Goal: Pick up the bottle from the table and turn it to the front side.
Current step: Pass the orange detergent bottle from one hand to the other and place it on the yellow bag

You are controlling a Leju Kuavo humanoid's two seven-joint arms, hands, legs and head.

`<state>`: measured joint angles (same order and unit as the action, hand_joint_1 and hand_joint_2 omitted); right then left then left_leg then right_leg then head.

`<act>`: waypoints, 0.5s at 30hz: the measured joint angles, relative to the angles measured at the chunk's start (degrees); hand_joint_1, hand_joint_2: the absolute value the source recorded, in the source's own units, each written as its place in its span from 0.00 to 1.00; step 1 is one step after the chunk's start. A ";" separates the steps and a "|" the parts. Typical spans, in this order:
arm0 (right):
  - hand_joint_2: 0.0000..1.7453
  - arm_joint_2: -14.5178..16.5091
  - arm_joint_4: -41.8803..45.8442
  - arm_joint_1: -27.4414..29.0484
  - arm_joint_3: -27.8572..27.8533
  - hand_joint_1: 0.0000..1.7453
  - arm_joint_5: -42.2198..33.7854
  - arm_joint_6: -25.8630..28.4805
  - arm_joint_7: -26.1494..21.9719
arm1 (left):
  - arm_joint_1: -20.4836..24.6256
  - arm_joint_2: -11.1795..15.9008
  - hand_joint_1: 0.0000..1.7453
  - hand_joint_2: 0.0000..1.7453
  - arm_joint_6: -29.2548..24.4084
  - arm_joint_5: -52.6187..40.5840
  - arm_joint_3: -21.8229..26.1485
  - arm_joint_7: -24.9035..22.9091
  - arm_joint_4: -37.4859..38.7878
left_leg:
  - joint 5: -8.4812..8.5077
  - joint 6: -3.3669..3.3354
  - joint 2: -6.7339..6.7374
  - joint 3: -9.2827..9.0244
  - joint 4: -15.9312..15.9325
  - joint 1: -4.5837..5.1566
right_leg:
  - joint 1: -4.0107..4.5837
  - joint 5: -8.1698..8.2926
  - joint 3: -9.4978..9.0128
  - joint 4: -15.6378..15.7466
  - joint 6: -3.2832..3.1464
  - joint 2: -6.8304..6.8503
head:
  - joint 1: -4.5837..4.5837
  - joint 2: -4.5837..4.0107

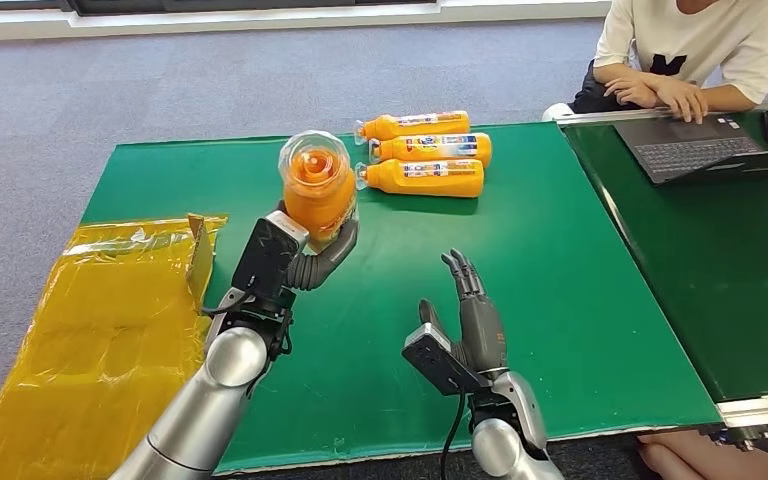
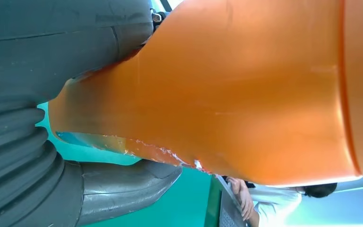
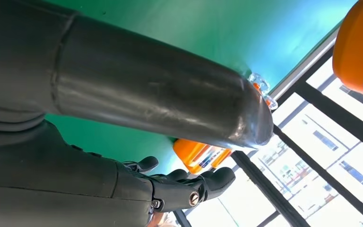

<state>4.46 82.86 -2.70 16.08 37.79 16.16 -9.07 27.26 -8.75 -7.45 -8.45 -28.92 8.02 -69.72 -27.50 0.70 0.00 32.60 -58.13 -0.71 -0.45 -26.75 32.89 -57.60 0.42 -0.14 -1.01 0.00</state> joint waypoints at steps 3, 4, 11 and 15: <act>0.00 -0.14 1.03 0.69 -0.18 0.00 -0.34 -0.01 0.02 | -0.66 0.06 1.00 1.00 0.16 -0.23 0.52 0.07 -0.77 | 0.00 0.00 0.00 0.01 0.00 0.00 | 0.00 0.00 0.00 0.00 0.00 0.00 | 0.00 0.00; 0.00 -0.17 1.34 0.89 -0.20 0.00 -0.46 -0.01 0.02 | -0.82 0.08 1.00 1.00 0.27 -0.42 0.60 0.06 -1.04 | 0.00 0.00 0.00 0.01 0.00 0.00 | 0.00 0.00 0.00 0.00 0.00 0.00 | 0.00 0.00; 0.00 -0.51 2.87 1.98 -0.23 0.00 -0.69 0.03 0.02 | -1.22 0.33 1.00 1.00 0.48 -1.90 0.64 -0.13 -2.36 | 0.00 0.00 0.00 0.00 0.00 0.00 | 0.00 0.00 0.00 0.00 0.00 0.00 | 0.00 0.00; 0.00 -0.60 3.47 2.49 -0.28 0.00 -0.70 0.10 0.03 | -1.26 0.54 1.00 1.00 -0.01 -4.36 0.64 -0.83 -2.61 | 0.00 0.00 0.00 0.00 0.00 0.00 | 0.00 0.00 0.00 0.00 0.00 0.00 | 0.00 0.00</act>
<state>3.86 86.34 -0.20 15.79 37.09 16.27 -9.03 25.99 -8.21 -7.46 -12.81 -28.28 7.19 -72.32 -27.49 0.70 0.00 32.60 -58.14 -0.71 -0.45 -26.75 32.89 -57.60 0.43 -0.14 -1.01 0.00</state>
